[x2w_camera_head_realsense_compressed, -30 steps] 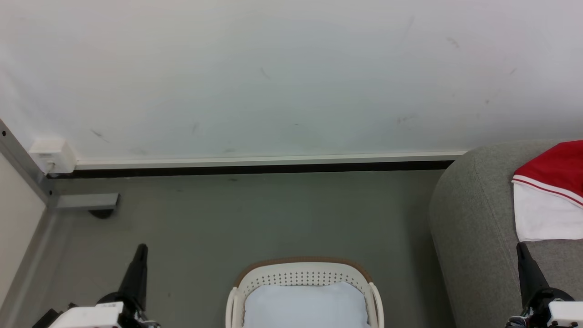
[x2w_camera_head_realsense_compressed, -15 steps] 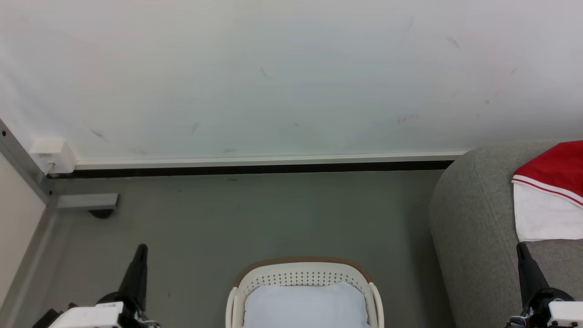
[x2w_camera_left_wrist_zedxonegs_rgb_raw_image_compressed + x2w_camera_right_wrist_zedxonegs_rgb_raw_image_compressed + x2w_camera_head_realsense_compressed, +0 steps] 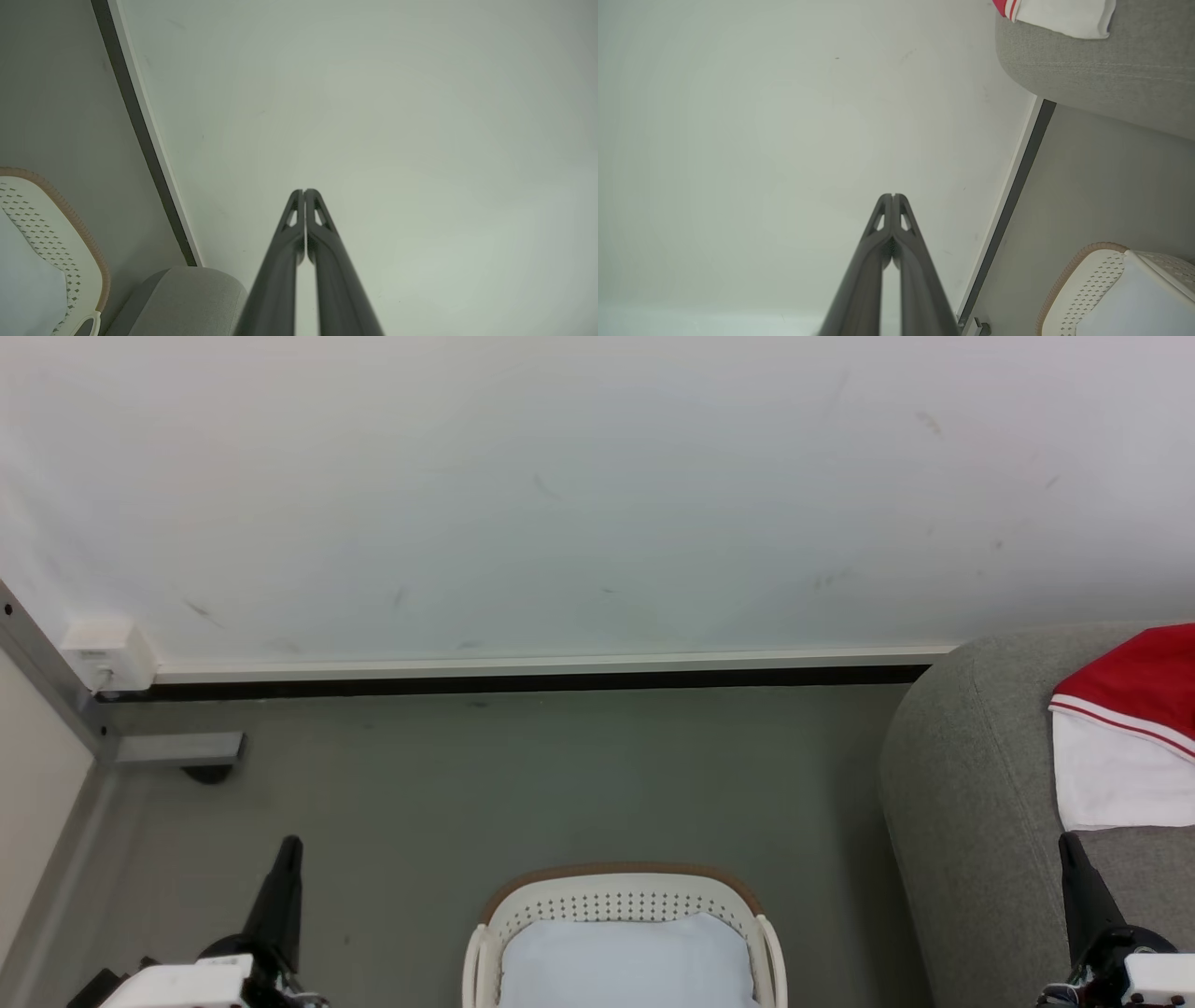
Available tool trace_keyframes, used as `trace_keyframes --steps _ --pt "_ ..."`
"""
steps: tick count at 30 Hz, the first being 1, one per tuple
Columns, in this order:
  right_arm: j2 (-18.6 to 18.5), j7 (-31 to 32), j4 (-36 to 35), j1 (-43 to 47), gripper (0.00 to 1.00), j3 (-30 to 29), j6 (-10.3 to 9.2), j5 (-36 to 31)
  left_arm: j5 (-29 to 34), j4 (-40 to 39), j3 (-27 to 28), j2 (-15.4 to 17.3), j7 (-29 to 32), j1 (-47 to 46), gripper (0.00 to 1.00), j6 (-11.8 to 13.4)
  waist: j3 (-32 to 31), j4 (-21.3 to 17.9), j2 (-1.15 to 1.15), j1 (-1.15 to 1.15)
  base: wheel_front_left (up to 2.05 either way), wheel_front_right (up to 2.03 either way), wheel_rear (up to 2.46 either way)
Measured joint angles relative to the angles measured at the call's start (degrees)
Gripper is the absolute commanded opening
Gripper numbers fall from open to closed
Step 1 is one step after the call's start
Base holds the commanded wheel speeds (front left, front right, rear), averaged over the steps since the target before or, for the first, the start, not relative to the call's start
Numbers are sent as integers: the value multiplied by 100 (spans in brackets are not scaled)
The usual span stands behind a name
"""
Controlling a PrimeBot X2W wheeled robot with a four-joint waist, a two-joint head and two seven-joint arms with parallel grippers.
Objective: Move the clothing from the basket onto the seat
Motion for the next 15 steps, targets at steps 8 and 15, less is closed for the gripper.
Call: trace_keyframes --steps 8,15 --pt "0 0 0 0 0 0 0 0 0 0 0 0 0 0 0 0 0 0 0 0 0 0 0" --pt "0 0 -1 0 0 0 0 0 0 0 -1 0 0 0 0 0 0 0 0 0 0 0 0"
